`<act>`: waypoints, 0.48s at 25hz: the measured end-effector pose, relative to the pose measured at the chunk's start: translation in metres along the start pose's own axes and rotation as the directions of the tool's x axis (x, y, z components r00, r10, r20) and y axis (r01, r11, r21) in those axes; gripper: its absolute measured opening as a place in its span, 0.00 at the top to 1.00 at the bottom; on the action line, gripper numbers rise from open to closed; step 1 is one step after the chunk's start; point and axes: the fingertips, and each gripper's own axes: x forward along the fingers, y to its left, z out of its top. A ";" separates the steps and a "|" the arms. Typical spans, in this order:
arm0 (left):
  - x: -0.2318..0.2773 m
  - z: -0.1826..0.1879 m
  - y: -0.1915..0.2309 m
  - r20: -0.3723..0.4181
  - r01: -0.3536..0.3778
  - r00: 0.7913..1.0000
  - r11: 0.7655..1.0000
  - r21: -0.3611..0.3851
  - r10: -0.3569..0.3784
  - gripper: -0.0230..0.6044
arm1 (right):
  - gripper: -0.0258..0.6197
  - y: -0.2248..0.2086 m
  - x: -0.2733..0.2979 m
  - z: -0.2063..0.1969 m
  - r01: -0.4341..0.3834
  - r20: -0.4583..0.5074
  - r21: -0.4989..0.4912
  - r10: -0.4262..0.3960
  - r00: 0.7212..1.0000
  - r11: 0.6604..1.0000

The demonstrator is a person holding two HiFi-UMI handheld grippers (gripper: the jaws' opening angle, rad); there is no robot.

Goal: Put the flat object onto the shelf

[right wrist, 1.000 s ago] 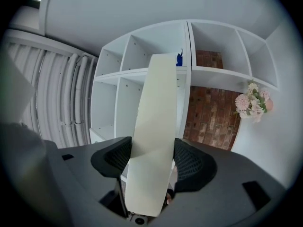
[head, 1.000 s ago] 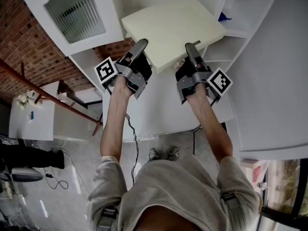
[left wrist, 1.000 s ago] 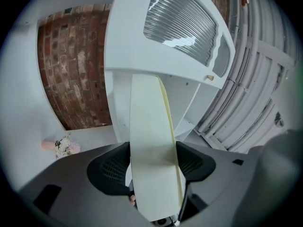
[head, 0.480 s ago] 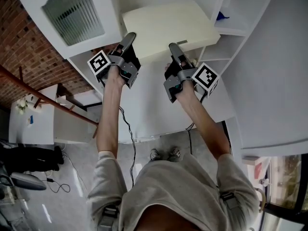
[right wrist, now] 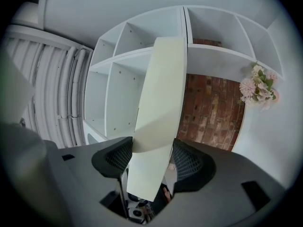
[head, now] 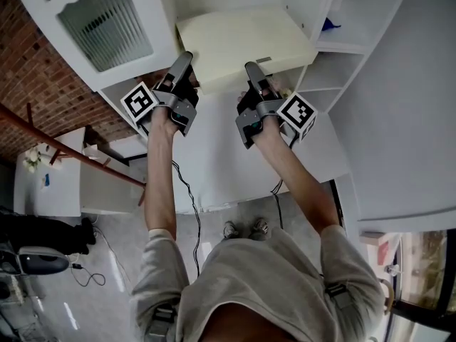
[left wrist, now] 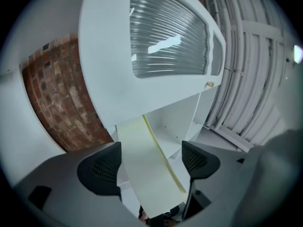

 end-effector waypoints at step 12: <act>-0.029 -0.043 -0.005 -0.059 -0.065 0.995 0.965 0.256 0.083 0.34 | 0.53 -0.007 0.043 0.009 -0.013 0.005 -0.045 0.014 1.000 0.999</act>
